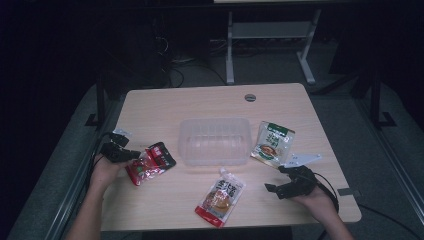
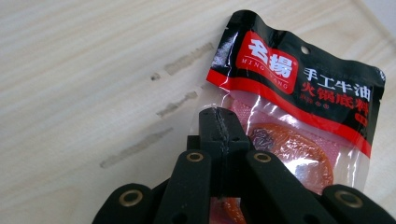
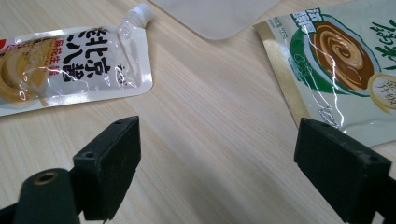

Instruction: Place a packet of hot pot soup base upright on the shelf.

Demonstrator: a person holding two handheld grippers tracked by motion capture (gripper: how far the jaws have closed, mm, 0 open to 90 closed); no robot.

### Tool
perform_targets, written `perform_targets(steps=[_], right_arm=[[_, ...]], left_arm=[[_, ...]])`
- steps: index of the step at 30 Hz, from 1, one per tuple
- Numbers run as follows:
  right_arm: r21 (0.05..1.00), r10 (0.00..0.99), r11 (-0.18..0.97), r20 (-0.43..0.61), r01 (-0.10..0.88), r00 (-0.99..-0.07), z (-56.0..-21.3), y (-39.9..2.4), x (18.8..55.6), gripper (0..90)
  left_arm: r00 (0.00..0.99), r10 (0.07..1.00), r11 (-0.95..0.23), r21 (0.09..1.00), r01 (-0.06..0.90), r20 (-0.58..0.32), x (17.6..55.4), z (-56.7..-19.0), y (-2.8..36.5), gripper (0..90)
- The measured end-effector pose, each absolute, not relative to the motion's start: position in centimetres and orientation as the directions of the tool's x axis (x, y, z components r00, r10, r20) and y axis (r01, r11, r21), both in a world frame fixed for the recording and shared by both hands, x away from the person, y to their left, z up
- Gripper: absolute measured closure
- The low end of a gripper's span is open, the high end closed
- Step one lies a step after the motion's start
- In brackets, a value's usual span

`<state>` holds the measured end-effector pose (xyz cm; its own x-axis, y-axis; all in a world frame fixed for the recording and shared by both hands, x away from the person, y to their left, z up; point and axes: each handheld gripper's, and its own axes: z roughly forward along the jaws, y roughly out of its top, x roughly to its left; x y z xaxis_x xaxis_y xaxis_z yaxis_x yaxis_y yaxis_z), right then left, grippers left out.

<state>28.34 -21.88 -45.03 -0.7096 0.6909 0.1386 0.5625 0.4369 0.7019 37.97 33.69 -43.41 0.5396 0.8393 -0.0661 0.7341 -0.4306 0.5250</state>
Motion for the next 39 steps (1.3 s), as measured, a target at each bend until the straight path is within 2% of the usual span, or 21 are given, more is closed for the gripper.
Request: perform_targets(steps=[27, 33, 39], right_arm=[[0.705, 0.687, 0.442, 0.132, 0.555, -0.715, -45.1, -21.7, 28.4, 14.3], [0.717, 0.695, 0.438, 0.112, 0.542, -0.71, -45.0, -21.8, 28.2, 14.7], [0.721, 0.691, 0.445, 0.101, 0.531, -0.716, -44.8, -21.4, 27.8, 14.7]], left_arm=[[0.709, 0.694, -0.58, 0.486, 0.654, -0.125, 33.5, -43.4, 28.8, 90.0], [0.715, 0.687, -0.563, 0.527, 0.637, -0.131, 33.1, -42.6, 28.4, 89.9], [0.694, 0.71, -0.518, 0.578, 0.63, -0.12, 31.0, -41.2, 29.7, 89.9]])
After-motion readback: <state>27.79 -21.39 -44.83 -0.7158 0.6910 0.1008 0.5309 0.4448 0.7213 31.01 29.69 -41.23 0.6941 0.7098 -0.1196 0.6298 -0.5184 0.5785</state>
